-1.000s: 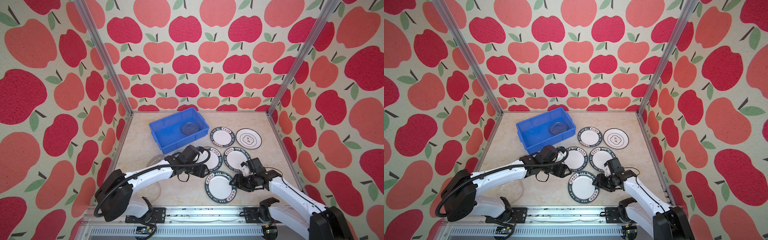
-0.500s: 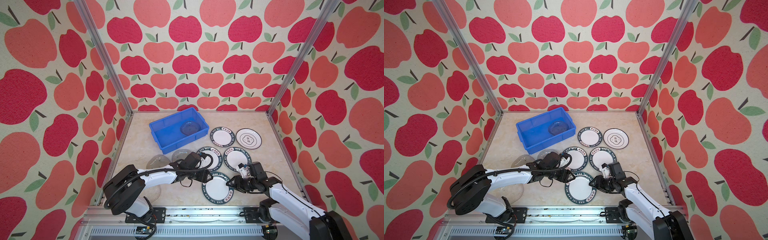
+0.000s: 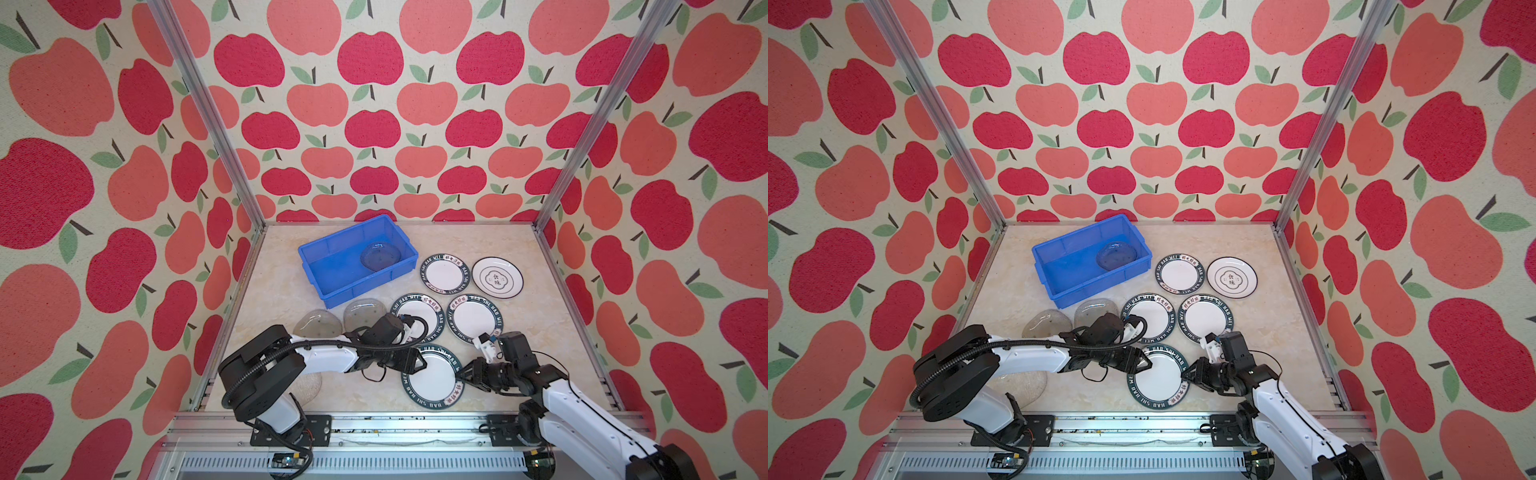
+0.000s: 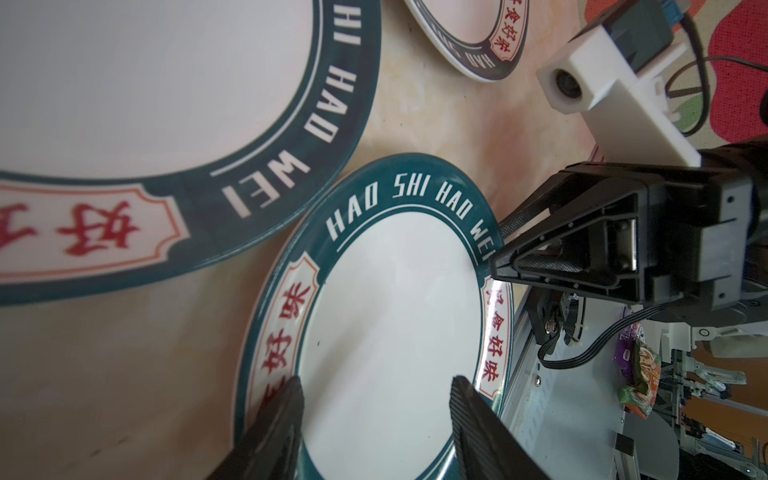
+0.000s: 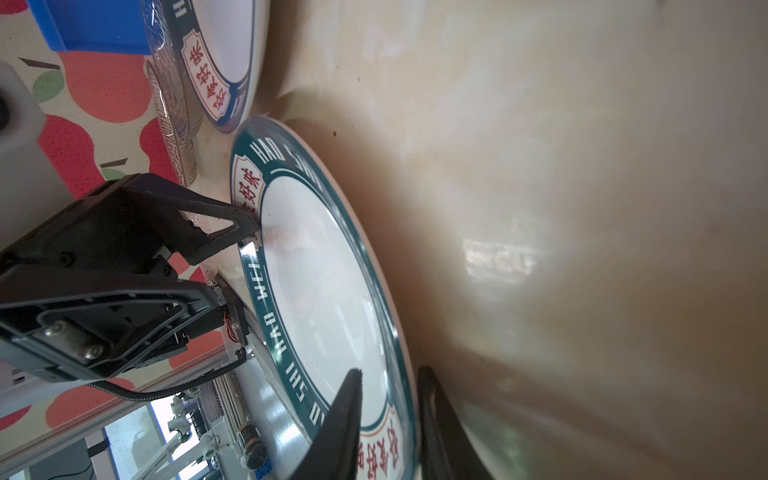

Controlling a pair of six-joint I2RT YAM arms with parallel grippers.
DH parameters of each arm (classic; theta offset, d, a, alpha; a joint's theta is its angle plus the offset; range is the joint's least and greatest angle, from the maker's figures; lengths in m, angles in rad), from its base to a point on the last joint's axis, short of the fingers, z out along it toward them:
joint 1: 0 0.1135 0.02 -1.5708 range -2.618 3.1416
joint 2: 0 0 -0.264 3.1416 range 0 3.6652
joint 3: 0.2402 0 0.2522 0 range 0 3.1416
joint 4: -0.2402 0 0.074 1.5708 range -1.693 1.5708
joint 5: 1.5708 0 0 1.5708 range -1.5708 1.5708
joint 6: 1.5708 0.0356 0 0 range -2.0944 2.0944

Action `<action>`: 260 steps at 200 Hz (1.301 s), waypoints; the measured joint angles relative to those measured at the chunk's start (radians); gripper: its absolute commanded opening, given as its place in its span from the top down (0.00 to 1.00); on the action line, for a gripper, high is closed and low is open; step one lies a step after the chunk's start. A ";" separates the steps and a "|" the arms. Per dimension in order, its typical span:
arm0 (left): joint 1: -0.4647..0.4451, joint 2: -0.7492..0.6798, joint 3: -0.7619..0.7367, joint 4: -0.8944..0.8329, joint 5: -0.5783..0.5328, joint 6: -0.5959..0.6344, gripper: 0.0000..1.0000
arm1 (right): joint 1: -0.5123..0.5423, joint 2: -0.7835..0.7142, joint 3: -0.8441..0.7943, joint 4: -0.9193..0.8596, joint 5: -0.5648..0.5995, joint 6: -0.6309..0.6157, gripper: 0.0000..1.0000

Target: Place the plates into the plastic bin on the countertop

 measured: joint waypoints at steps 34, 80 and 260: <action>-0.002 0.019 -0.028 0.085 0.018 -0.028 0.42 | 0.000 0.006 -0.003 0.017 -0.020 0.007 0.75; -0.004 0.041 -0.056 0.181 0.034 -0.055 0.42 | 0.000 0.006 -0.003 0.041 -0.040 0.025 0.88; 0.317 -0.552 0.373 -0.586 -0.404 0.087 0.41 | 0.013 0.225 0.829 -0.362 0.118 -0.124 1.00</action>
